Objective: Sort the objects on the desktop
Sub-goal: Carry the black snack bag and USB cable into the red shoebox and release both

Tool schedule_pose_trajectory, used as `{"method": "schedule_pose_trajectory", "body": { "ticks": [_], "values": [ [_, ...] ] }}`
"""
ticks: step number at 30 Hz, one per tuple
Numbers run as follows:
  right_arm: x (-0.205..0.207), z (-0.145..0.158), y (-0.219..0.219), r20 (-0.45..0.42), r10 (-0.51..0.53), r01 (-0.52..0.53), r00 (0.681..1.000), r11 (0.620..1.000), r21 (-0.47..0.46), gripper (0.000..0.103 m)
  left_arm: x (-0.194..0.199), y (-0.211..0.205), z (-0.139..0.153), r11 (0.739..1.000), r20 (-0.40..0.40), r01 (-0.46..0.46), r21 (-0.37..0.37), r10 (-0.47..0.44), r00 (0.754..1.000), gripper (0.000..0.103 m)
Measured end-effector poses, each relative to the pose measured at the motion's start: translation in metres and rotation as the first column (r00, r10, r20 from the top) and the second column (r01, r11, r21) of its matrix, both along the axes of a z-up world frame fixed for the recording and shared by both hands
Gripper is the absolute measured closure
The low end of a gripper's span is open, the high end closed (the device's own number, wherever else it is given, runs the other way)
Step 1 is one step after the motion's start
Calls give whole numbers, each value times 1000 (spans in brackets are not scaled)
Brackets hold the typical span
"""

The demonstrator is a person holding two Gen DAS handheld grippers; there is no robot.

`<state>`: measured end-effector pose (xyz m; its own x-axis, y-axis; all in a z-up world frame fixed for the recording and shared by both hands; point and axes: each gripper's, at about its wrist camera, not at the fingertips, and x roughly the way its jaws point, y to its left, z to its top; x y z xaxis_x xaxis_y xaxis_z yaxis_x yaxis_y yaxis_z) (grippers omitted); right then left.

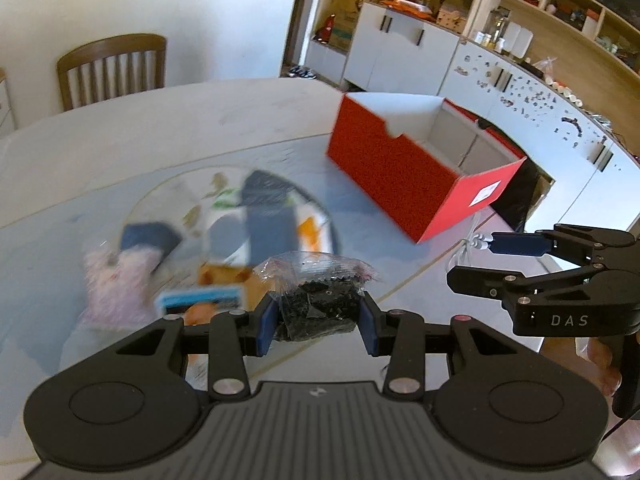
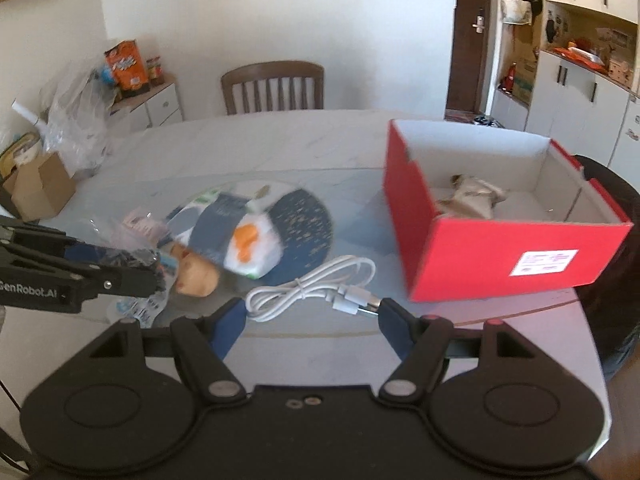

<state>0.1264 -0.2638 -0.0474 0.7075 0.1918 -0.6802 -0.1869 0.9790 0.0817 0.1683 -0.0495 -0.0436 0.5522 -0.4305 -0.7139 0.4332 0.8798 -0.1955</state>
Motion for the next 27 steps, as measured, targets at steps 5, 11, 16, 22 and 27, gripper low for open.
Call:
{"method": "schedule_pose_trajectory", "body": {
  "ticks": [5,11,16,22,27],
  "values": [
    [9,9,-31,14,-24,24,1000,1000,4,31,13,-33,8,1000,8,25,-13,-25,1000,62],
    [23,20,-69,40,-40,40,998,999,8,31,28,-74,17,998,26,54,-23,-54,998,62],
    [35,26,-98,55,-56,55,997,998,10,31,41,-105,27,997,45,76,-26,-75,996,62],
    [51,29,-128,65,-62,61,996,998,11,31,53,-143,37,995,65,101,-13,-100,993,62],
    [64,31,-148,62,-63,63,996,998,5,31,65,-173,41,993,58,117,-7,-116,992,62]
  ]
}}
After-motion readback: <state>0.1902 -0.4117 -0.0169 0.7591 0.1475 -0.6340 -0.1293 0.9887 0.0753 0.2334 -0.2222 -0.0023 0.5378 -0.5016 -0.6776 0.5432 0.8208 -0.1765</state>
